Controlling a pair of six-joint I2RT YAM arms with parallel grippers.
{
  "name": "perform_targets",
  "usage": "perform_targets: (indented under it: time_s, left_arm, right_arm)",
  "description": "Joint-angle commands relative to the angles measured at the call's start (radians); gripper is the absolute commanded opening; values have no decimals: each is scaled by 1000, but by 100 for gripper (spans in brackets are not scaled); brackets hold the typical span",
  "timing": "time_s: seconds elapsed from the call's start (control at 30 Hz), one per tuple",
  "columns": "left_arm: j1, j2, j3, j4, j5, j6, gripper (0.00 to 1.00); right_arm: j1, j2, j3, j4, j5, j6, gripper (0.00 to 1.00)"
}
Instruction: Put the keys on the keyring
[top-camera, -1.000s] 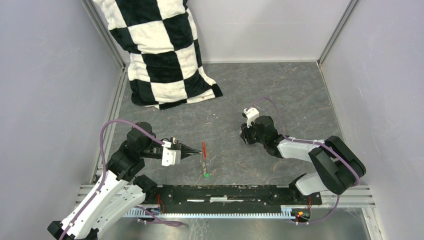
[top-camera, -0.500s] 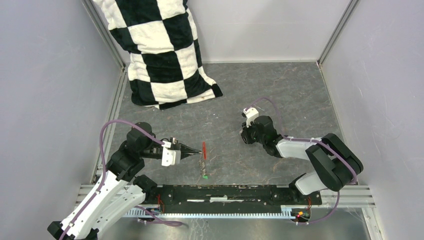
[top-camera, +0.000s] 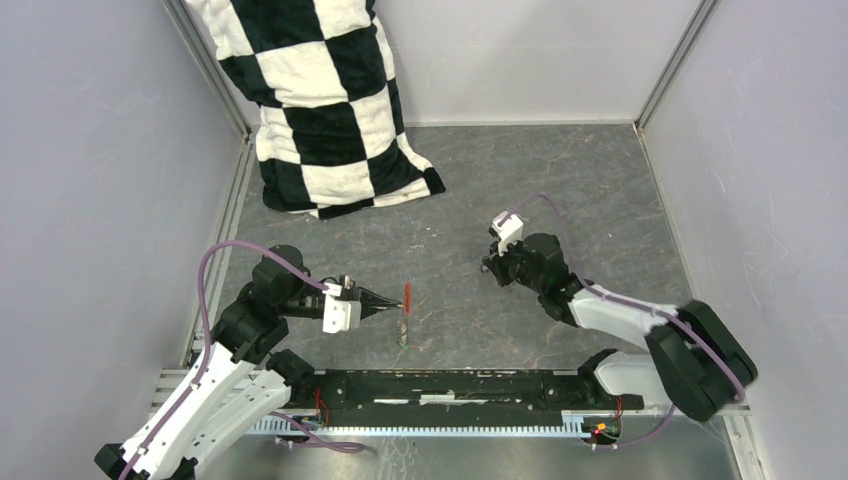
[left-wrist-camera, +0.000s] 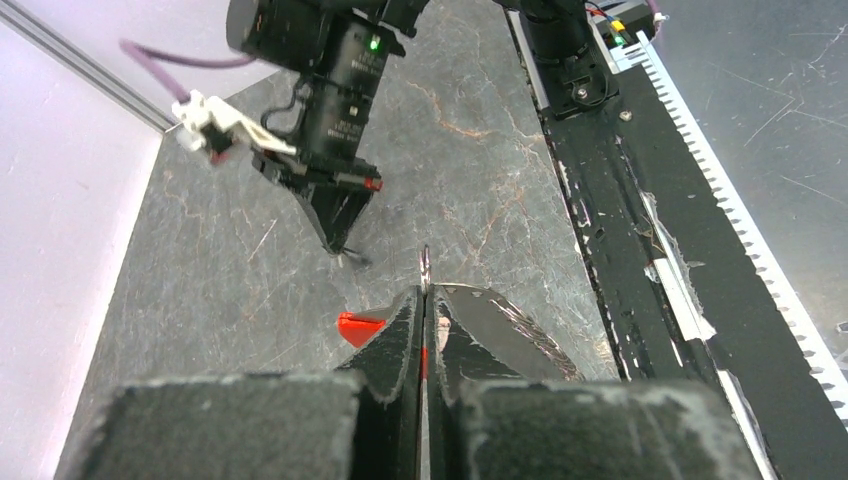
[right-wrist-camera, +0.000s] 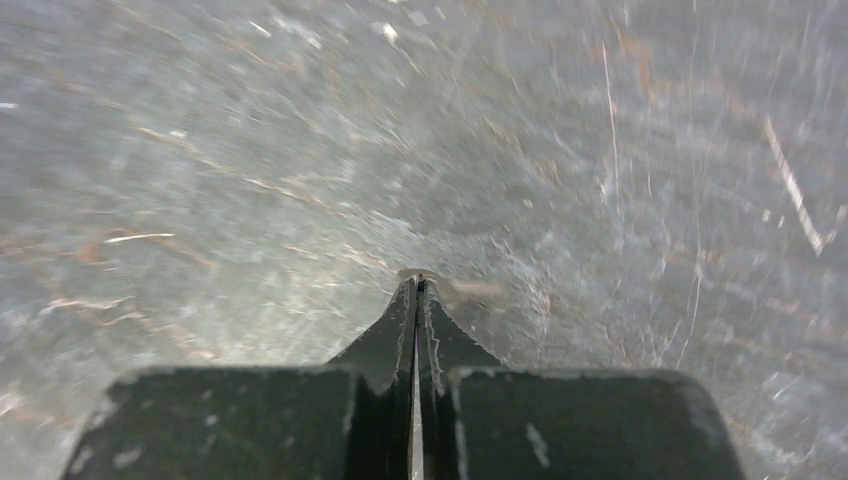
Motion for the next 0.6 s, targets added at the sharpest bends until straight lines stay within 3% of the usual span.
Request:
perform_targets:
  time_s: [0.0,0.1,0.27,0.57]
  left_arm:
    - [-3,-5,41,9,31,-10,2]
    - [-3,6,49,9,51,-22,2]
    - [-3,43,58,14,120,-55,2]
    - [-3,82,51,15,189,-44,2]
  right_arm:
    - [11,-206,-55,79,-205,-143,0]
    - [24,-342,-81,55,-390,-222,1]
    - [103,-458,29,-174,-568,-386,1]
    - [250,-392,358,-538,-786,-665,1]
